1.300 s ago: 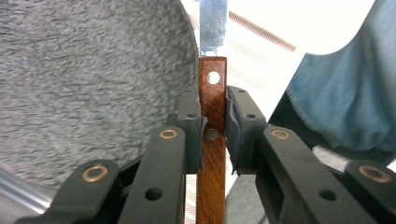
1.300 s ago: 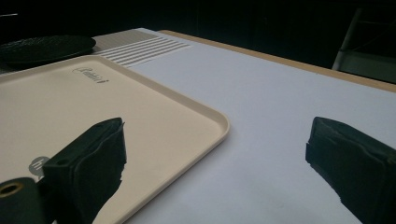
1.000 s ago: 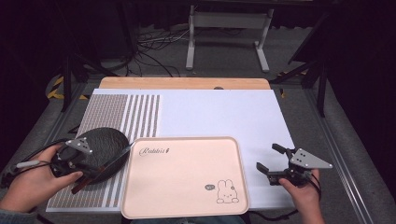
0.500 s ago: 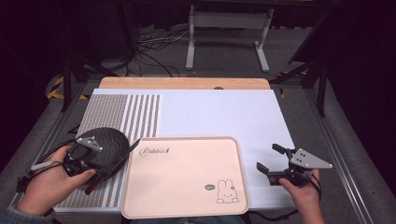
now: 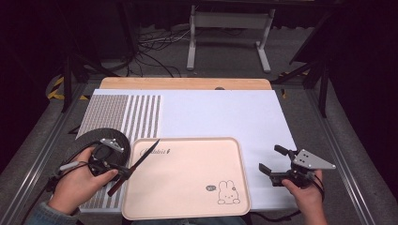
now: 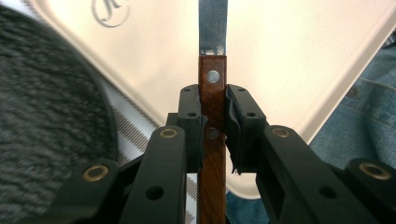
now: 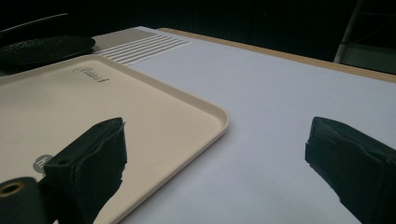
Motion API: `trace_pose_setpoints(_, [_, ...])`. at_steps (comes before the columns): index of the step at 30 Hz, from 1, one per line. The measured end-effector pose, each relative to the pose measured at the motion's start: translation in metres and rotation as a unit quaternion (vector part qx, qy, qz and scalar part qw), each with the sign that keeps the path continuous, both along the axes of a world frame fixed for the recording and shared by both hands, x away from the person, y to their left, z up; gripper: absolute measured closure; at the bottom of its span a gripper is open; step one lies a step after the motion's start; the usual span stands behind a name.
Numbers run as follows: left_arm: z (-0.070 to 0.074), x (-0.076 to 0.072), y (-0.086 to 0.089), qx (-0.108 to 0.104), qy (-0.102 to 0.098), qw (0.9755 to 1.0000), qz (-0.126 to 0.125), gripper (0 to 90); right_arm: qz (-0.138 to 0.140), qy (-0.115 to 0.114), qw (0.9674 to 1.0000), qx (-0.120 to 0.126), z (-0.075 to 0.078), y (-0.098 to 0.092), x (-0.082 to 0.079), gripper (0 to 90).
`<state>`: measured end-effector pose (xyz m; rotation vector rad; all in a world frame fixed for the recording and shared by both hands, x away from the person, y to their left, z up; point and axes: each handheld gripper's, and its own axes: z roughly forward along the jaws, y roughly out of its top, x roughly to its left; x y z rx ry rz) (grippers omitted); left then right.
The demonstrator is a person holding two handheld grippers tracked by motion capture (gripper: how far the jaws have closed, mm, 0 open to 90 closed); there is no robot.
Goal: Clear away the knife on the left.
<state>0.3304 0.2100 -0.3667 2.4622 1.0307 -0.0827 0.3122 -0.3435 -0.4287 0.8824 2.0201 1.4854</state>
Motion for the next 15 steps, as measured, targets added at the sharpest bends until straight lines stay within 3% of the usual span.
trace_pose_setpoints(9, [-0.018, 0.003, -0.022, -0.007, 0.033, 0.9994, -0.007, 77.8, -0.002, 0.0, 1.0, -0.001, 0.001, -0.003, 0.0, 5.9])
trace_pose_setpoints(15, [-0.029, 0.006, -0.025, -0.004, 0.049, 0.9988, 0.002, 77.8, -0.002, 0.002, 1.0, 0.001, 0.001, -0.004, -0.001, 6.0])
